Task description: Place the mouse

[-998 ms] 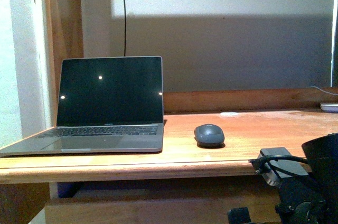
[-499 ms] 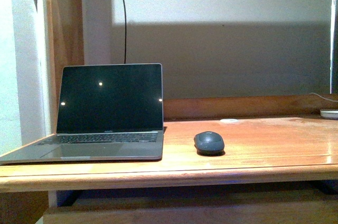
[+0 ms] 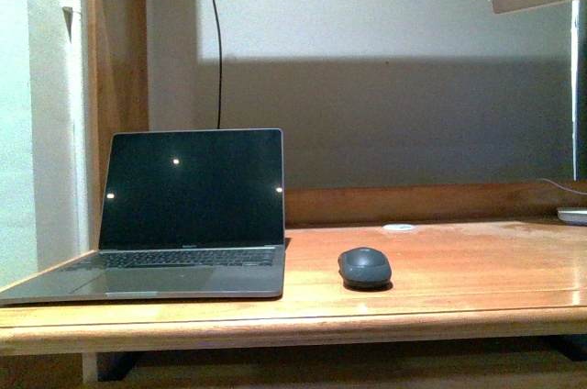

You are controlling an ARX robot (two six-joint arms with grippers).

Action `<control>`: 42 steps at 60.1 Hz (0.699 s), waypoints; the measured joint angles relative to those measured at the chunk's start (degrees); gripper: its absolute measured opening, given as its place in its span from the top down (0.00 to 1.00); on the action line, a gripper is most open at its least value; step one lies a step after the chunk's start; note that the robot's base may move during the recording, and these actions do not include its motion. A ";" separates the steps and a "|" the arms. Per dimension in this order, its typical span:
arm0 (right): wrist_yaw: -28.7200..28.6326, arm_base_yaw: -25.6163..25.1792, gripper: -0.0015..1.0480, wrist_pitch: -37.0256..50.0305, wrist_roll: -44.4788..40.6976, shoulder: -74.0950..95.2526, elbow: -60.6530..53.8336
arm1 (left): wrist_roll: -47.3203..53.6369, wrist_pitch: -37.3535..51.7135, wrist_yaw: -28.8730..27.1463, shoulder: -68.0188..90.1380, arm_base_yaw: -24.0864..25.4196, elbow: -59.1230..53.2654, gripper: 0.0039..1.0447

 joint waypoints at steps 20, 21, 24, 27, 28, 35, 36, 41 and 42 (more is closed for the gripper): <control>21.22 2.69 0.34 3.32 -12.17 -10.69 -6.29 | 0.02 0.00 0.02 0.00 0.00 0.00 0.07; 20.52 1.70 0.37 2.97 -12.83 -11.23 -6.40 | 0.02 0.00 0.02 0.00 0.00 0.00 0.07; 17.92 -0.70 0.46 2.23 -14.01 -12.39 -6.56 | 0.02 0.00 0.02 0.00 0.00 0.00 0.07; 15.80 -2.99 0.54 1.70 -14.60 -13.29 -6.80 | 0.02 0.00 0.00 0.00 0.00 0.00 0.07; 14.78 -3.85 0.57 1.42 -14.80 -13.75 -6.97 | 0.02 0.00 0.00 0.00 0.00 0.00 0.07; 10.86 -8.09 0.75 0.46 -15.50 -15.30 -7.56 | 0.02 0.00 0.00 0.00 0.00 0.00 0.07; 10.27 -8.76 0.79 0.33 -15.52 -15.50 -7.65 | 0.02 0.00 0.02 0.00 0.00 0.00 0.07; 7.96 -11.17 0.91 0.11 -15.80 -16.76 -8.44 | 0.02 0.00 0.00 0.00 0.00 0.00 0.07; 7.39 -11.72 0.91 0.09 -15.89 -17.29 -8.90 | 0.02 0.00 0.00 0.00 0.00 0.00 0.07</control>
